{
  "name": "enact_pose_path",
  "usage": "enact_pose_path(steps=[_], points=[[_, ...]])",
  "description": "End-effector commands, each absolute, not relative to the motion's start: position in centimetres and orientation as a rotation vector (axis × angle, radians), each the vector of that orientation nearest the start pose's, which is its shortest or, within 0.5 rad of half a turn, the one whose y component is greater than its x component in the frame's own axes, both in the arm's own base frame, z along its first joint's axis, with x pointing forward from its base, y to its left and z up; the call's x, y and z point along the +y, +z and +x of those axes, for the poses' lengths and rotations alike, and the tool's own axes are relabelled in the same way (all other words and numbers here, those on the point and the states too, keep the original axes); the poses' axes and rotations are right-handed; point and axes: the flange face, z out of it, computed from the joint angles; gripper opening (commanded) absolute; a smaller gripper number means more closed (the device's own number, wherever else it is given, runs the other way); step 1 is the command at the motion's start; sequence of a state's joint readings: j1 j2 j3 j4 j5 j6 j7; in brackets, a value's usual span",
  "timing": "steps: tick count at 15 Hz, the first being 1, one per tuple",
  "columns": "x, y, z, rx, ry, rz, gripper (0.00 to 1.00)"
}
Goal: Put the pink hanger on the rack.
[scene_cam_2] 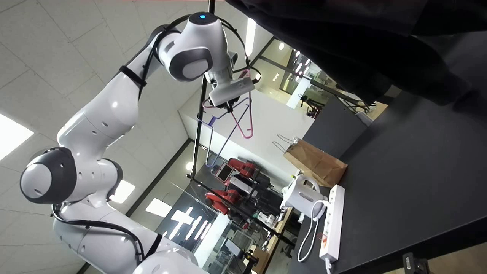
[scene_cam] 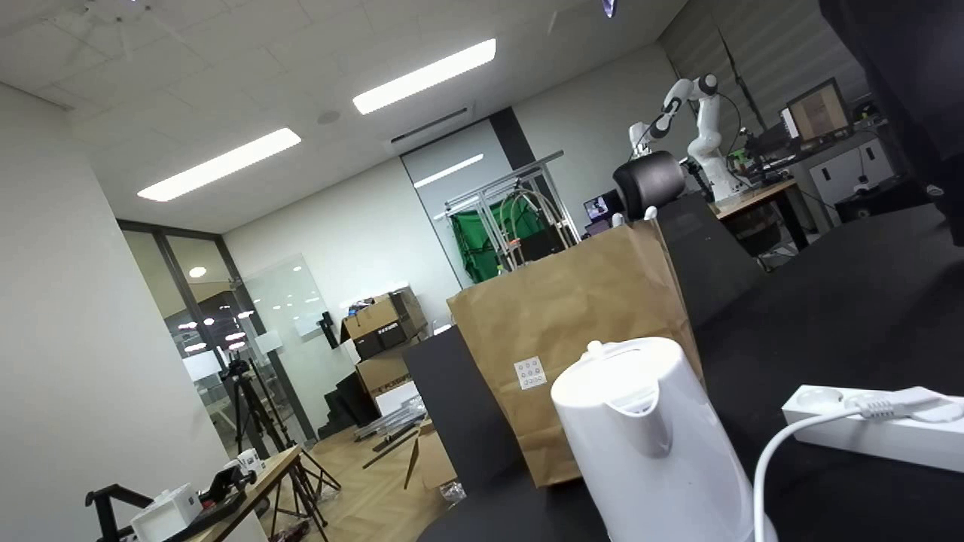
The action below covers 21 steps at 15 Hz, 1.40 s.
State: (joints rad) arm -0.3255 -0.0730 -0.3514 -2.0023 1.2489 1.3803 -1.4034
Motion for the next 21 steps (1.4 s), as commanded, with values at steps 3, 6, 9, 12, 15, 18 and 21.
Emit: enact_pose_path(steps=[3, 6, 9, 12, 15, 18, 21], points=[[-22.2, 56.1, 48.4, -0.542, -1.043, -1.713, 0.02], [-21.8, 56.5, 49.4, -0.548, -1.051, -1.691, 0.02], [-21.5, 56.9, 50.2, -0.554, -1.058, -1.672, 0.02], [-21.5, 57.5, 50.5, -0.562, -1.065, -1.655, 0.02], [-21.5, 58.3, 50.2, -0.572, -1.054, -1.633, 0.02], [-21.7, 59.4, 50.0, -0.582, -1.065, -1.606, 0.02], [-22.1, 60.2, 50.1, -0.578, -1.081, -1.593, 0.02]])
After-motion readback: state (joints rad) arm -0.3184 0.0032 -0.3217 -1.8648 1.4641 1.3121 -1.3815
